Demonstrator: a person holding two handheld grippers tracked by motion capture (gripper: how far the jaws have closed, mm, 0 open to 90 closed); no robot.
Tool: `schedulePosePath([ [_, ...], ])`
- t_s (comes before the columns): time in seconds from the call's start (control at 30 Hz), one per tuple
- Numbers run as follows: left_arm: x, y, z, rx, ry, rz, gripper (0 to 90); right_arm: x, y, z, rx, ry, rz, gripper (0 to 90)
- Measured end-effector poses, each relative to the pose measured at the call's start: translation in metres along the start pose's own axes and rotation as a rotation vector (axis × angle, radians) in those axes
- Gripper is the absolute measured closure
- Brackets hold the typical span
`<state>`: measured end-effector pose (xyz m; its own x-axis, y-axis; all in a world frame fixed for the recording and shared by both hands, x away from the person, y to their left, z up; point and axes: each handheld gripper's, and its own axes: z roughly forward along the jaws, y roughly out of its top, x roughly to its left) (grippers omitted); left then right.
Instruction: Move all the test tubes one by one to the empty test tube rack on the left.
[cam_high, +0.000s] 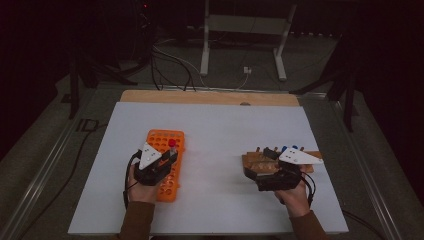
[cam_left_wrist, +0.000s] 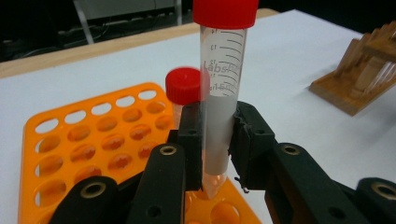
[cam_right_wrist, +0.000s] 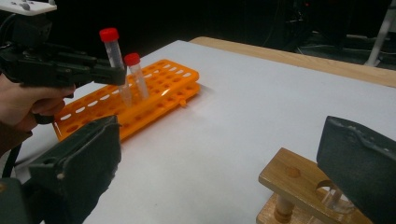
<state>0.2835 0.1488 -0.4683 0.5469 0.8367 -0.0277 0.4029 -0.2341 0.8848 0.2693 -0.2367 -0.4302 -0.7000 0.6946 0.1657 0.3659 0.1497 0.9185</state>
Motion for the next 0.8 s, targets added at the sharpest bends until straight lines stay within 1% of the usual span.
schedulePosePath([
  [0.2, -0.001, -0.005, 0.001, 0.061, 0.016, 0.008, 75.4, -0.001, 0.000, -0.002, -0.003, -0.001, 0.004, 0.3],
  [0.3, -0.002, -0.006, 0.004, 0.104, 0.022, 0.028, 75.4, -0.001, 0.000, -0.002, -0.004, -0.002, 0.002, 0.3],
  [0.37, -0.003, -0.007, 0.007, 0.130, 0.028, 0.035, 75.4, -0.001, 0.001, -0.002, -0.004, -0.001, 0.000, 0.2],
  [0.47, -0.003, -0.009, 0.011, 0.161, 0.029, 0.022, 75.5, -0.001, 0.000, -0.002, -0.004, -0.001, 0.002, 0.3],
  [0.5, -0.003, -0.010, 0.012, 0.173, 0.029, 0.024, 75.5, -0.001, 0.000, -0.002, -0.004, -0.001, 0.002, 0.3],
  [0.63, -0.004, -0.010, 0.014, 0.192, 0.036, 0.033, 75.5, -0.001, 0.000, -0.002, -0.002, 0.001, 0.002, 0.3],
  [0.8, -0.004, -0.010, 0.015, 0.195, 0.037, 0.028, 75.5, -0.001, 0.000, -0.001, 0.003, 0.003, -0.001, 0.3],
])
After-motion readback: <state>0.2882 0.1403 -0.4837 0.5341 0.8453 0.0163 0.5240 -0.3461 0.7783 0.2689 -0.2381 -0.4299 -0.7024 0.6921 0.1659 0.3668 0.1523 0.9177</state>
